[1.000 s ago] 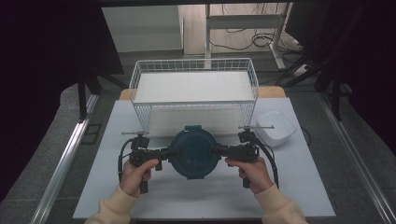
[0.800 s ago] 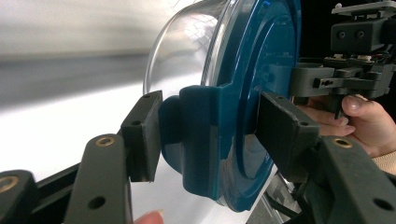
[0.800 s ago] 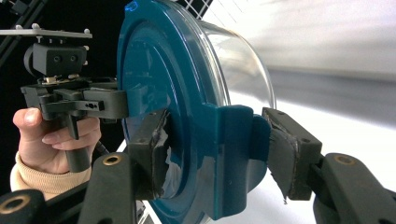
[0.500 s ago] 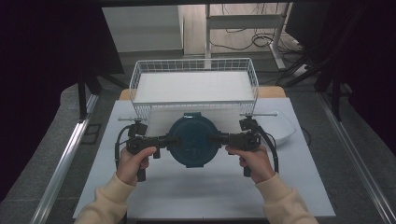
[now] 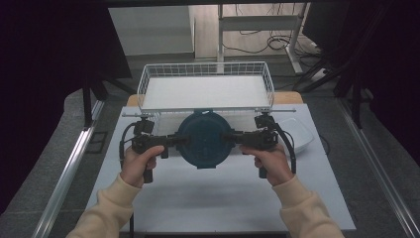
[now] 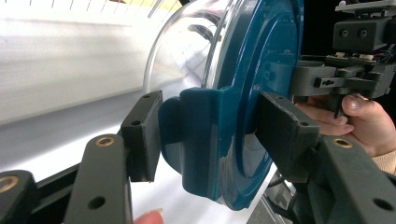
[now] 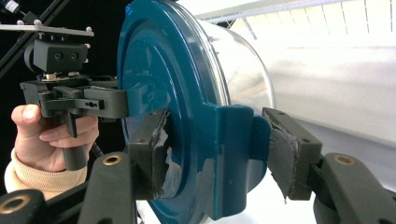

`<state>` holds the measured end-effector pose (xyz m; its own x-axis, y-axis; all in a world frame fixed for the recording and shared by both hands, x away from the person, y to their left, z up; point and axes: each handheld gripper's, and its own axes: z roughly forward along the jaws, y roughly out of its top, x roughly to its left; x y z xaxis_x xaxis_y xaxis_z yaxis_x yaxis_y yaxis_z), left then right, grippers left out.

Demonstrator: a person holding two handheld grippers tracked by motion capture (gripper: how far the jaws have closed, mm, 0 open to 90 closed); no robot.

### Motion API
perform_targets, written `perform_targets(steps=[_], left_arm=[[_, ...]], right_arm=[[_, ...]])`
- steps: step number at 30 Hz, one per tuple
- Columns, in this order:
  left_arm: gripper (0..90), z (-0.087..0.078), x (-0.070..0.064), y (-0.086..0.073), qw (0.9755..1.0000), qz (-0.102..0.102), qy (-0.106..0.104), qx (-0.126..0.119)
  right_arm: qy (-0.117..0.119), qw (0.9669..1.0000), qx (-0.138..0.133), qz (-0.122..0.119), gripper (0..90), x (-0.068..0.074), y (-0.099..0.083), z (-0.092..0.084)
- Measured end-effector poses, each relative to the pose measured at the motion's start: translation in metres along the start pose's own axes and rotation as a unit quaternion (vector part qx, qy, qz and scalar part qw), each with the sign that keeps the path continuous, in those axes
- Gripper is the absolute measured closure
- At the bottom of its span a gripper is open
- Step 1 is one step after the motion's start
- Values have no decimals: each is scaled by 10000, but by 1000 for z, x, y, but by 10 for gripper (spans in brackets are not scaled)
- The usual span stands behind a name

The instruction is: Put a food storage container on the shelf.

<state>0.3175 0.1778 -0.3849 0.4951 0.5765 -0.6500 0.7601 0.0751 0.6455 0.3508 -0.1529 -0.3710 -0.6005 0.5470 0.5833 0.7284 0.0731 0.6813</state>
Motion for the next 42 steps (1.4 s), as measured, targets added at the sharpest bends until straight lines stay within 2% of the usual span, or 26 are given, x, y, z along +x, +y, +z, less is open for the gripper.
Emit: perform_targets(steps=[22, 42], left_arm=[[428, -10, -15, 46, 9997, 233, -8, -49], [428, -16, -21, 78, 9994, 337, 8, -33]], right_arm=[[-7, 9997, -184, -159, 434, 14, 42, -9], [18, 9994, -247, -243, 435, 20, 72, -11]])
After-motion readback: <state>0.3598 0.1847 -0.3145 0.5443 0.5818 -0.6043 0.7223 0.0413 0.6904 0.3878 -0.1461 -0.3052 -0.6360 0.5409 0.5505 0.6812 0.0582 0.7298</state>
